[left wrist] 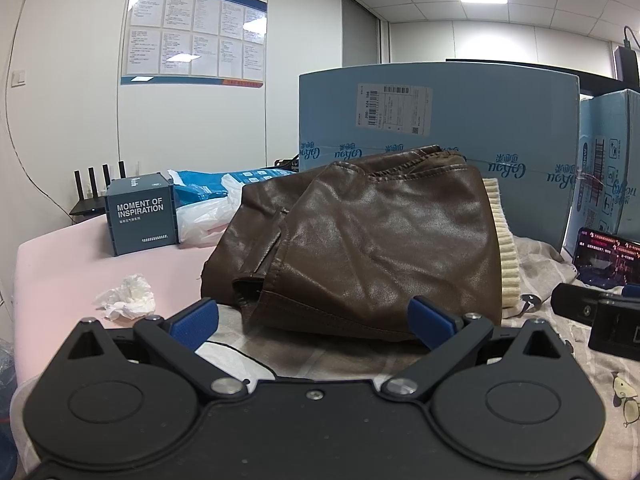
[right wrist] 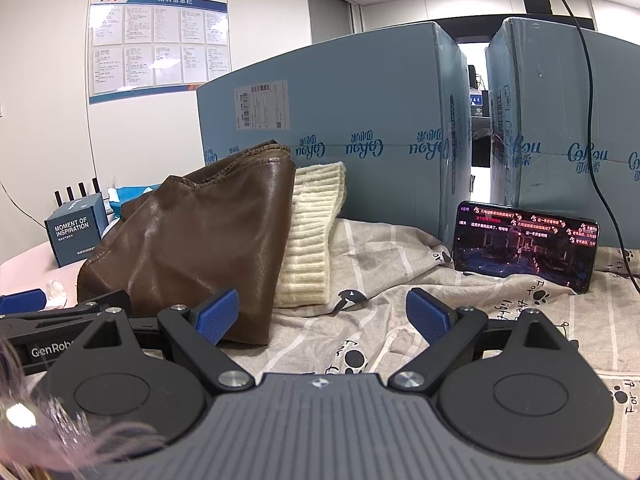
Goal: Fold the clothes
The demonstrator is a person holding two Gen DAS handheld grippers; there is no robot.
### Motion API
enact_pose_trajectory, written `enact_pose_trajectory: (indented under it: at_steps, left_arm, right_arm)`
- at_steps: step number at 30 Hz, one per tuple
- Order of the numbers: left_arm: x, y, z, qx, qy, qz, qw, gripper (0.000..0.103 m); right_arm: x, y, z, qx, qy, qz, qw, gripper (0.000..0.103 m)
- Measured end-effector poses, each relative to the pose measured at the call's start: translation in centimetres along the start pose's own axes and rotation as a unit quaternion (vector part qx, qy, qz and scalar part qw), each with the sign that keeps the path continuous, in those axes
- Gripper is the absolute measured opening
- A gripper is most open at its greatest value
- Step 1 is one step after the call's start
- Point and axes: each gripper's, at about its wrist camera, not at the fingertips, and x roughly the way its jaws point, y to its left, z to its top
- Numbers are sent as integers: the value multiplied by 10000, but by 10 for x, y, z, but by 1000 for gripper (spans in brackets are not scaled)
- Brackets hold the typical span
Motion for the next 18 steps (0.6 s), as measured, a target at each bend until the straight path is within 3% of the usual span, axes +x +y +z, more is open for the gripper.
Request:
enact_pose_trajectory:
  at_steps: [18]
  left_arm:
    - [-1,0,0,1,6,-7,10000,103]
  right_arm:
    - [0,0,-1,-18,14,-25,10000,90]
